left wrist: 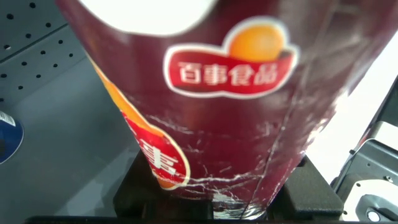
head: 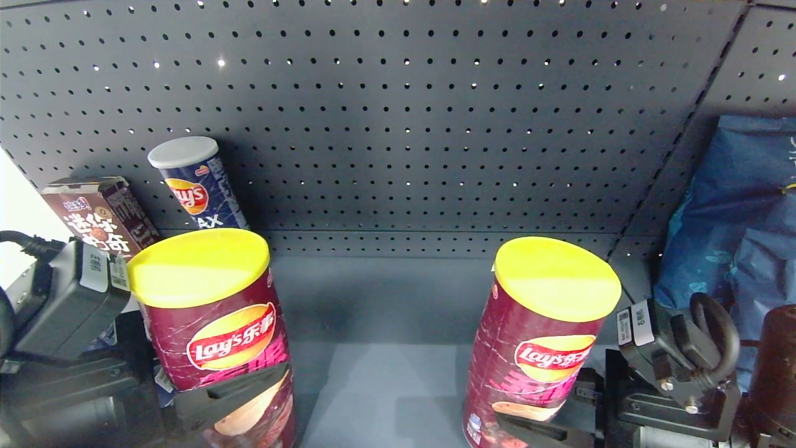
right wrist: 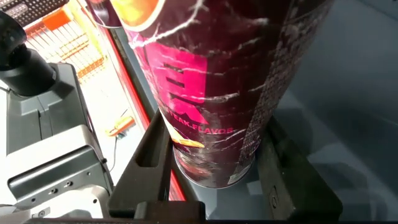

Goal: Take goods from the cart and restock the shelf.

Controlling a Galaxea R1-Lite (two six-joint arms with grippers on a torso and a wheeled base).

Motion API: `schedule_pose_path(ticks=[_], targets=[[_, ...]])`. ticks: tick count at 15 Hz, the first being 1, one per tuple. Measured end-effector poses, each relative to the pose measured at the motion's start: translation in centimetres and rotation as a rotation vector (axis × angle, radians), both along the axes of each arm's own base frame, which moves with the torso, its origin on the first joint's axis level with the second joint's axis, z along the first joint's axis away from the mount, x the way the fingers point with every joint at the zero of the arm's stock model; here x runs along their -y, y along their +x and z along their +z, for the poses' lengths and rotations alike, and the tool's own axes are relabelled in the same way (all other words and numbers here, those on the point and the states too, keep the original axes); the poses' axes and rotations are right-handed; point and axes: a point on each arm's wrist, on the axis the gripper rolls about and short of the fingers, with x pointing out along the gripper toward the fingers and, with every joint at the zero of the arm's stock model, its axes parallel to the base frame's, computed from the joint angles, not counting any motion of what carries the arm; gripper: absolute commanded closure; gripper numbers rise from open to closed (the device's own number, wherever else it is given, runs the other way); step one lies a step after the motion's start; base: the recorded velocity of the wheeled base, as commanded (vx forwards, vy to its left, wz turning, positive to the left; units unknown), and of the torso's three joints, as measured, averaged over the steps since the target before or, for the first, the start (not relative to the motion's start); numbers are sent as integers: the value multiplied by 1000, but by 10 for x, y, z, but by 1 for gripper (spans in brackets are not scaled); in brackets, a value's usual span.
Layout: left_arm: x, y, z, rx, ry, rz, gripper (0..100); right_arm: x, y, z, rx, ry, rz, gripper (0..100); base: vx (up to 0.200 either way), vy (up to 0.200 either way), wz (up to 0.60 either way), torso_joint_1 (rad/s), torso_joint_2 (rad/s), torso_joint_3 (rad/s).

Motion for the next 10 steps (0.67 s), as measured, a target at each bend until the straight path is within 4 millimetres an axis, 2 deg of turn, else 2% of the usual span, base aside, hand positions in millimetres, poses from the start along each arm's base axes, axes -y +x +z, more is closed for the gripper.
schedule_pose_path(ticks=[10], targets=[[0,0,0,2,0,-1,100,-9,10,-8,-26,-27,-6,100,0,0,0,0,0,0]])
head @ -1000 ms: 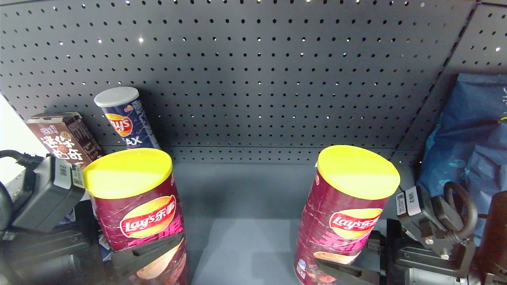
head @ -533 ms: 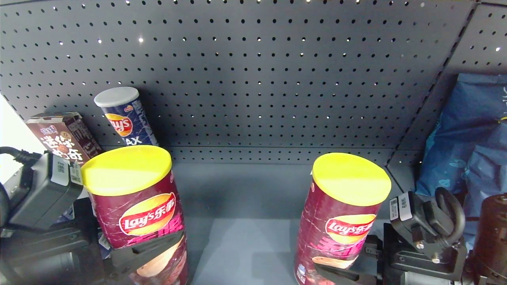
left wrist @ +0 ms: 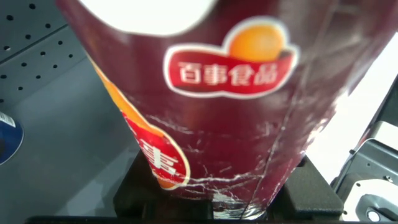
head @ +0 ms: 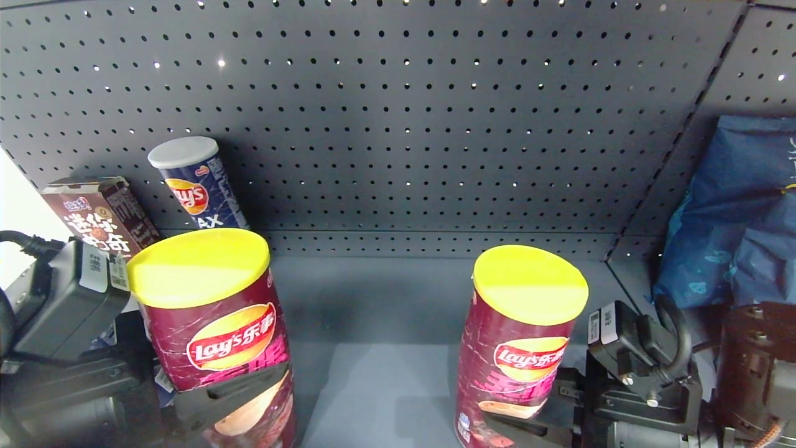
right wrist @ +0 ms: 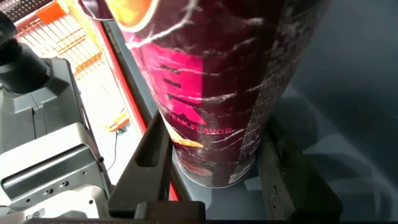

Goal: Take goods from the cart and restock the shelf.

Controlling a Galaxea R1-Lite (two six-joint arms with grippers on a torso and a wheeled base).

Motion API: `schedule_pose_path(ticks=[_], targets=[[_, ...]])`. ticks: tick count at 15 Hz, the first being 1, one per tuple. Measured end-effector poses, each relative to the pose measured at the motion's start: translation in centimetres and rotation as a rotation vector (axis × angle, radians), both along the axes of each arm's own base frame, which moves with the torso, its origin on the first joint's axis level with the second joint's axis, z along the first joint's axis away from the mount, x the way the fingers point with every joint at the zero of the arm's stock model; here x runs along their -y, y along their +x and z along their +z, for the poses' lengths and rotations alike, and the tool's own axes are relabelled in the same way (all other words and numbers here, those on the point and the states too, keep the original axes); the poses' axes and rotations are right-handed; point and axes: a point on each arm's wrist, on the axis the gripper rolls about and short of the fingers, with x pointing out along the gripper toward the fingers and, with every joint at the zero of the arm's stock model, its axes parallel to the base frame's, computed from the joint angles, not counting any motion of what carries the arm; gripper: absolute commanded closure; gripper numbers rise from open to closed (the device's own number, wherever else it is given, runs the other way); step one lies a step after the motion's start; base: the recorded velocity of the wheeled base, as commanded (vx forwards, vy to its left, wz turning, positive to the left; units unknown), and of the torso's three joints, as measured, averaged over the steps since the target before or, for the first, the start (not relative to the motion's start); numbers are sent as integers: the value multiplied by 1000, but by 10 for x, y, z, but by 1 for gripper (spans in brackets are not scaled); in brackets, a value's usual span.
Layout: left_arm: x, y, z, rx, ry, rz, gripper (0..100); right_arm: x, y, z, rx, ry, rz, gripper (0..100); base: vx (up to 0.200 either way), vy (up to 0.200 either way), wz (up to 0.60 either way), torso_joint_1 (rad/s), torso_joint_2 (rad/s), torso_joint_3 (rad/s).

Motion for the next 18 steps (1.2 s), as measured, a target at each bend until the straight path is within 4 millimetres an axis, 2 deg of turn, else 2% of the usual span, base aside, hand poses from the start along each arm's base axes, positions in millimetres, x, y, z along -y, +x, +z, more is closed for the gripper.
schedule_pose_path(ticks=[2,3,10,15,18], targets=[[0,0,-1,-2,1,-1,100,-1,2,-1,-3,-3,-2,100,0,0,0,0,0,0],[0,0,-1,-2,2,-1,100,-1,2,-2,-5,-6,-3,0,0,0,0,0,0,0],[0,-1,-3,-10,5,-1,100,10,-8,-10,-26,-31,-8,0,0,0,0,0,0,0],[0,0,-3,-9,4,1,100,43,-31,-9,2,2,-44,0,0,0,0,0,0,0],[0,0,-2,-7,4,-1,100,68,-38,0,63,64,-134,0,0,0,0,0,0,0]])
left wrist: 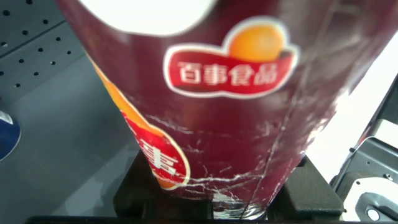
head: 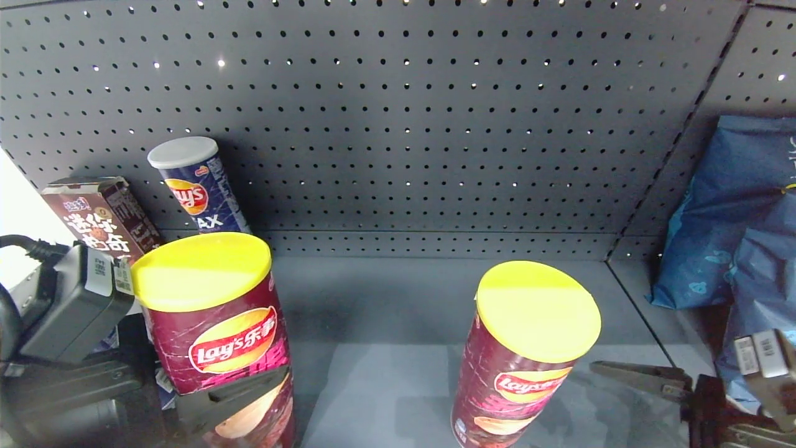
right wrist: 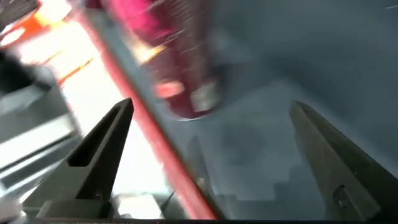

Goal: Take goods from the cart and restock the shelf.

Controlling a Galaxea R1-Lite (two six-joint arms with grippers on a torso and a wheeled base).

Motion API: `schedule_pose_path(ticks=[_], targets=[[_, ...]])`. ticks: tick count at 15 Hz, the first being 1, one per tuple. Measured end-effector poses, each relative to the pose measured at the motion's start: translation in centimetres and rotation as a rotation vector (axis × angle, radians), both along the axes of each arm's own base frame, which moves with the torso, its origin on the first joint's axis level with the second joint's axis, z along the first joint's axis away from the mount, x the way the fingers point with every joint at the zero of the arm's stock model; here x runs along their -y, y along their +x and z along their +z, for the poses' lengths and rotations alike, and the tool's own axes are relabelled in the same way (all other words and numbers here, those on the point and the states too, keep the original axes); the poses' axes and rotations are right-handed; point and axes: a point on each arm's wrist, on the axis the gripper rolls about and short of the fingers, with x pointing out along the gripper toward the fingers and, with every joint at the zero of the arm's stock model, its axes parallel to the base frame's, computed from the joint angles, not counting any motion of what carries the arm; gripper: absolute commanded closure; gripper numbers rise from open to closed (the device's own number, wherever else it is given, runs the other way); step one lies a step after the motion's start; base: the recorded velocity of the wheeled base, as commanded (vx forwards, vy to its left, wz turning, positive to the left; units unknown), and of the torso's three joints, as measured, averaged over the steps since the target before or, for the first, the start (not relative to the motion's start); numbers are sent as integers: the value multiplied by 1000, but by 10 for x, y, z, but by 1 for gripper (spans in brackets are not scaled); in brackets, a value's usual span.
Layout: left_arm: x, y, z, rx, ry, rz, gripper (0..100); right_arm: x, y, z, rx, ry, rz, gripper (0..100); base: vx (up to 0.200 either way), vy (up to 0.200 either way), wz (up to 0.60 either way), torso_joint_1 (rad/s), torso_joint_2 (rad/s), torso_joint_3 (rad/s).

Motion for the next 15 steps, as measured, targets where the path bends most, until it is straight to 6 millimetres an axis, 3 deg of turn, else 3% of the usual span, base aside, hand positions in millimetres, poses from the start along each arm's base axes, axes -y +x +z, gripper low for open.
schedule_pose_path(ticks=[5,8,12,15], targets=[[0,0,0,1,1,4,100,43,-12,18,145,96,-235,0,0,0,0,0,0,0],[0,0,-1,-3,3,4,100,64,-36,13,213,128,-361,0,0,0,0,0,0,0],[0,0,-1,-2,2,4,100,83,-76,-22,173,87,-524,0,0,0,0,0,0,0],[0,0,-2,-5,4,2,100,96,-107,-60,94,20,-650,0,0,0,0,0,0,0]])
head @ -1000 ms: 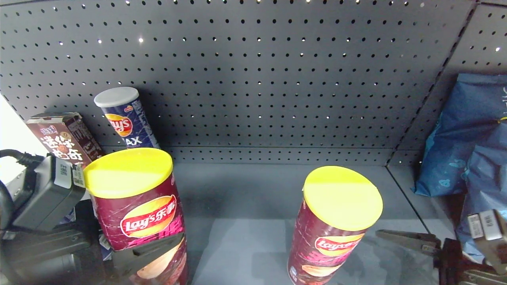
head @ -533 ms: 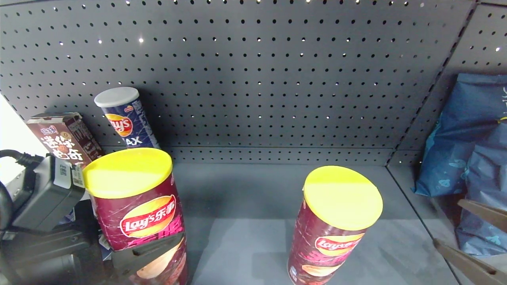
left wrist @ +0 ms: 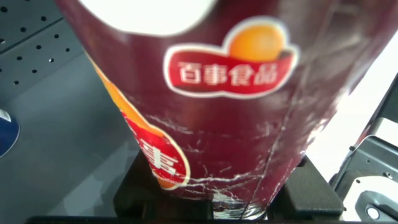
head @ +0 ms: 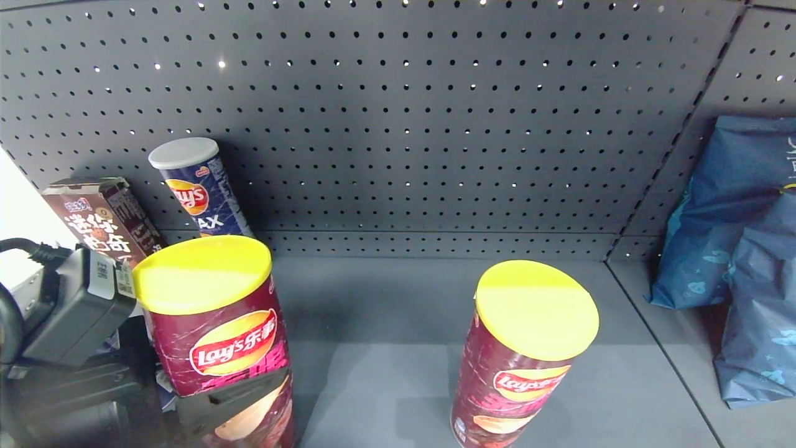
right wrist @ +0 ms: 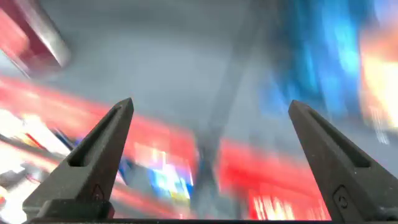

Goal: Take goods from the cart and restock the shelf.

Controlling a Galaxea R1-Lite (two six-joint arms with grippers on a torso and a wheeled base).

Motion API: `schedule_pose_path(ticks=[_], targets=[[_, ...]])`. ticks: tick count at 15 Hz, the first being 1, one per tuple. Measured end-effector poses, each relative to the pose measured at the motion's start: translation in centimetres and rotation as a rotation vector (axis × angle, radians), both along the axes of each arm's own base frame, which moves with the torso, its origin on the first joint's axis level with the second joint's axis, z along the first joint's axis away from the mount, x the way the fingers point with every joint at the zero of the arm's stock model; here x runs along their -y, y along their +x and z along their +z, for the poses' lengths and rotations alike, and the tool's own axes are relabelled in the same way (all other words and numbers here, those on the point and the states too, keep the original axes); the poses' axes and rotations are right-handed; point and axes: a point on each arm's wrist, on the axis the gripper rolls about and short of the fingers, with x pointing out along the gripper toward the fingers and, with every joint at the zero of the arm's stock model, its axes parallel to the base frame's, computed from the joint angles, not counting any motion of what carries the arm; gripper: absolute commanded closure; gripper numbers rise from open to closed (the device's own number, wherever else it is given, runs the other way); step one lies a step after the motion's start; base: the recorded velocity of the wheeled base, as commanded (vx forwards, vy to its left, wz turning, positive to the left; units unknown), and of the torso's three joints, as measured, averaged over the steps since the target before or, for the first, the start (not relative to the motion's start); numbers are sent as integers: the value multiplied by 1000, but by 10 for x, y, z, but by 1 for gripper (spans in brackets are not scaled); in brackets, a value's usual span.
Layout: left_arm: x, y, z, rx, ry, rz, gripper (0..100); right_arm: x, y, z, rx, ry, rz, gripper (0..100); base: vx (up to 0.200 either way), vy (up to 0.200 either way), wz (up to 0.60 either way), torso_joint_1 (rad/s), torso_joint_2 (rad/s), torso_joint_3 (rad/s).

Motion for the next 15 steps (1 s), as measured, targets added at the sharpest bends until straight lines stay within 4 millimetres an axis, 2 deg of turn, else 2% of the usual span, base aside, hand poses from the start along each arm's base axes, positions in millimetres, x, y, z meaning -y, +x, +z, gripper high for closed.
schedule_pose_path(ticks=[1,2,7,9,11,15], targets=[[0,0,0,0,0,-2,100,4,-7,-11,-24,-9,-76,0,0,0,0,0,0,0],[0,0,0,-1,0,-3,100,6,-11,-13,1,4,-114,0,0,0,0,0,0,0],[0,-1,-1,-5,2,-6,100,9,-19,-14,109,17,-36,0,0,0,0,0,0,0],[0,-1,-2,-6,3,-8,100,9,-19,-14,113,13,-60,0,0,0,0,0,0,0],[1,-1,-2,-6,3,-9,100,8,-17,-13,88,-2,-146,0,0,0,0,0,0,0],[-1,-4,-7,-17,9,-9,100,3,-15,-11,34,-22,-464,0,0,0,0,0,0,0]])
